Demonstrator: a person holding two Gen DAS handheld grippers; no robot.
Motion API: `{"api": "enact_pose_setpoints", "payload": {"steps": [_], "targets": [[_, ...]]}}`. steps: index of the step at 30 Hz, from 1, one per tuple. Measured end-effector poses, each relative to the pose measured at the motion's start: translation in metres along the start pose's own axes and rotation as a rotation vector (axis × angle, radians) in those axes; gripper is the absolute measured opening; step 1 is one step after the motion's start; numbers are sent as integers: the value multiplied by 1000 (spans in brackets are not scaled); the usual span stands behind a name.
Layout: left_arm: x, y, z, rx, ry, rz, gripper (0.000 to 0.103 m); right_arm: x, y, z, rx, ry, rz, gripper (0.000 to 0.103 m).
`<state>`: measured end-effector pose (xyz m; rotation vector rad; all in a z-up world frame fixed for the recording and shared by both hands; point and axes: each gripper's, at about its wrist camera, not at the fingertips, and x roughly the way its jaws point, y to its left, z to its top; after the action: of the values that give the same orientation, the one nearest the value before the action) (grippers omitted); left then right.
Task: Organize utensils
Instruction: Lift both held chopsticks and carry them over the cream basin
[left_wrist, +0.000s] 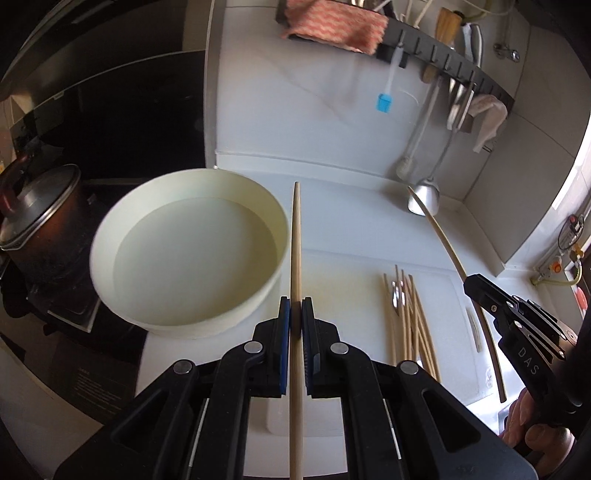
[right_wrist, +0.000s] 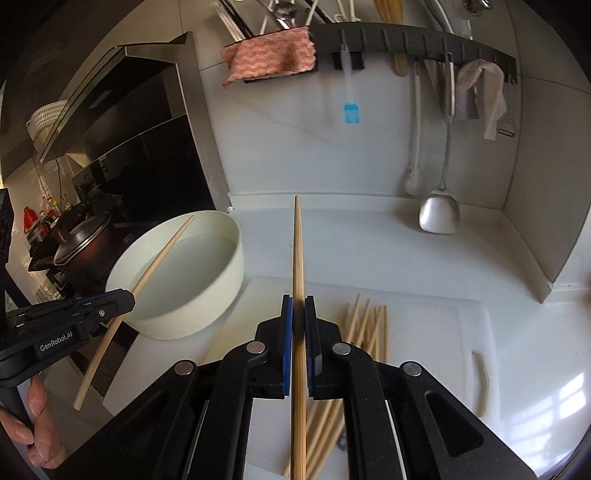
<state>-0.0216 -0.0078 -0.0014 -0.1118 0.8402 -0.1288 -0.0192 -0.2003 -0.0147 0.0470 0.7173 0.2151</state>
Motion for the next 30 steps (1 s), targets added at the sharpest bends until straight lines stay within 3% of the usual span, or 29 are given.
{"api": "enact_pose_setpoints", "payload": {"steps": [9, 14, 21, 30], "targets": [[13, 104, 49, 1, -30, 41, 7, 68, 99, 52, -6, -13, 43, 6], [44, 148, 65, 21, 23, 30, 7, 112, 141, 64, 26, 15, 40, 6], [85, 176, 72, 10, 82, 13, 7, 164, 168, 69, 54, 80, 46, 6], [127, 188, 73, -40, 147, 14, 7, 219, 171, 66, 73, 195, 57, 6]]}}
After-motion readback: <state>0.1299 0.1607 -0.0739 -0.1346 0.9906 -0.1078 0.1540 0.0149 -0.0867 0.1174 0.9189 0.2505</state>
